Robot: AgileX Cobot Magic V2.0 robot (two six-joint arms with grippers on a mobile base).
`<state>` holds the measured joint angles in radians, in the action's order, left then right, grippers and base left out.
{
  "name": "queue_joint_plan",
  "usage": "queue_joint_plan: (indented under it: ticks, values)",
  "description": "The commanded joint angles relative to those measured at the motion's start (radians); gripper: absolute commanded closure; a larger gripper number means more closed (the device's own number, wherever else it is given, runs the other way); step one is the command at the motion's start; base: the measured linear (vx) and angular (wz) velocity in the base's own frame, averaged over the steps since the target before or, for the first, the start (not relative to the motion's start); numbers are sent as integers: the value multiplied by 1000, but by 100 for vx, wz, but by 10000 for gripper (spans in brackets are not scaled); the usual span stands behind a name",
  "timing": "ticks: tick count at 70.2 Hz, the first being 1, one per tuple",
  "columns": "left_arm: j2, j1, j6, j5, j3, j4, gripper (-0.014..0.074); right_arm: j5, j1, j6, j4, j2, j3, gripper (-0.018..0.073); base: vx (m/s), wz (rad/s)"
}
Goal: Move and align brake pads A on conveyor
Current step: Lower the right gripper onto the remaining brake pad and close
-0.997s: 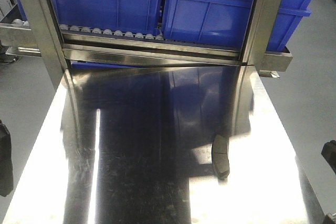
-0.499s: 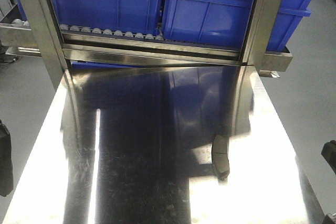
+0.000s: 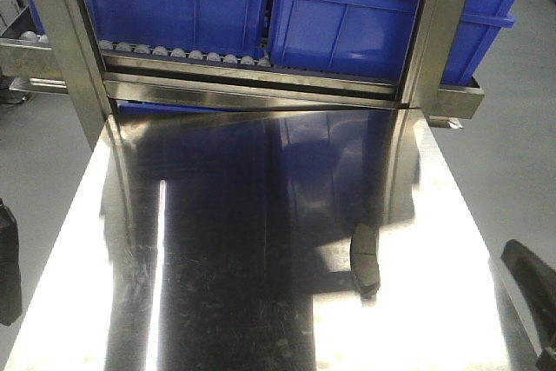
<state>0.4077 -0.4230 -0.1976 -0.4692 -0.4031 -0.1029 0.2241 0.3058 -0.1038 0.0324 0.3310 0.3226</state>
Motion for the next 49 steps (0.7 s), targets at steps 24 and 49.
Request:
queue_joint_plan:
  ticks: [24,49]
  values:
    - [6,-7,-1,94,-30,-5,443,73,-4,104,23,267,152,-146,0,0]
    - [6,-7,-1,94,-30,-5,443,242,-4,197,23,725,407,-104,0,0]
